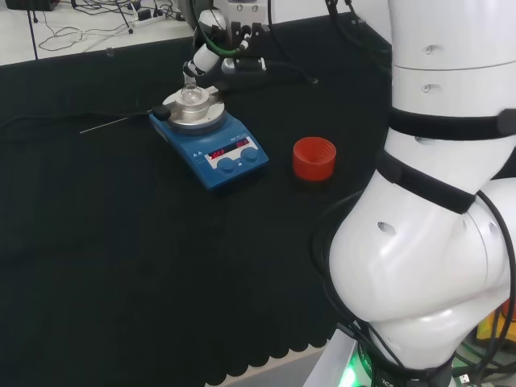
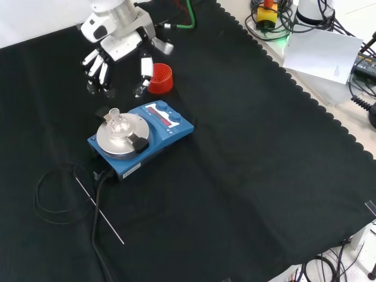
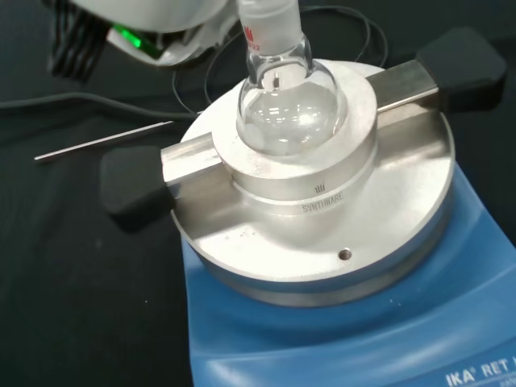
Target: Turn on the heater.
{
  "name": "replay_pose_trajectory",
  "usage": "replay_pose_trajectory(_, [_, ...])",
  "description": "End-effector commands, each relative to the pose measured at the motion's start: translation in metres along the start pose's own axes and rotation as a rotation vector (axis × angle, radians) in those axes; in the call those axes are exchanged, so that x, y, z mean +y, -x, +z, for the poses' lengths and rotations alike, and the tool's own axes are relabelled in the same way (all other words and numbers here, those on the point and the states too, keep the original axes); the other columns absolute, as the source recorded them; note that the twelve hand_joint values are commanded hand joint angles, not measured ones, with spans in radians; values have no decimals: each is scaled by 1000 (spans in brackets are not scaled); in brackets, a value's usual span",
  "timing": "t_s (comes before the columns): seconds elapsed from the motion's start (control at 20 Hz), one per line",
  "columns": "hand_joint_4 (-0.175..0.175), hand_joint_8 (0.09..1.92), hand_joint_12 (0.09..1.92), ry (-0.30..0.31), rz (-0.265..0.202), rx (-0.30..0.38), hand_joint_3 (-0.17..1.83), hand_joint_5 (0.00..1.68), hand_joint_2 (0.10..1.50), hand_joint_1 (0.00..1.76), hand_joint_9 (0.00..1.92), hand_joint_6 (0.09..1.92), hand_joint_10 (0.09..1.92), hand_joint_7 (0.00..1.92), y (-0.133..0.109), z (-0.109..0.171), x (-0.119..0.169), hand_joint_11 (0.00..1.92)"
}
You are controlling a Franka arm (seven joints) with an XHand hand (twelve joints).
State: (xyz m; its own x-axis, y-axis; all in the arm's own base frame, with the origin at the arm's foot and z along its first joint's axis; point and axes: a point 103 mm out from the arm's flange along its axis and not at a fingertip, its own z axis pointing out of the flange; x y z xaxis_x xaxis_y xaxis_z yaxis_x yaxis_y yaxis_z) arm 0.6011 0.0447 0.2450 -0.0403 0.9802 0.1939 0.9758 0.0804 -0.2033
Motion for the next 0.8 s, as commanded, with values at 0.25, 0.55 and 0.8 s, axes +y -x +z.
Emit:
replay_pose_trajectory(0.25, [-32, 670, 1425, 49, 34, -6, 608, 729, 613, 834, 552, 749, 644, 309, -5, -14, -60, 111])
replay_pose_trajectory(0.55, [-32, 704, 1401, 10, 56, -36, 632, 701, 629, 880, 662, 743, 644, 499, -10, 3, -100, 235])
replay_pose_trajectory(0.8, [-40, 763, 1307, -61, 68, -61, 713, 691, 624, 933, 1019, 739, 609, 878, -14, 34, -120, 504])
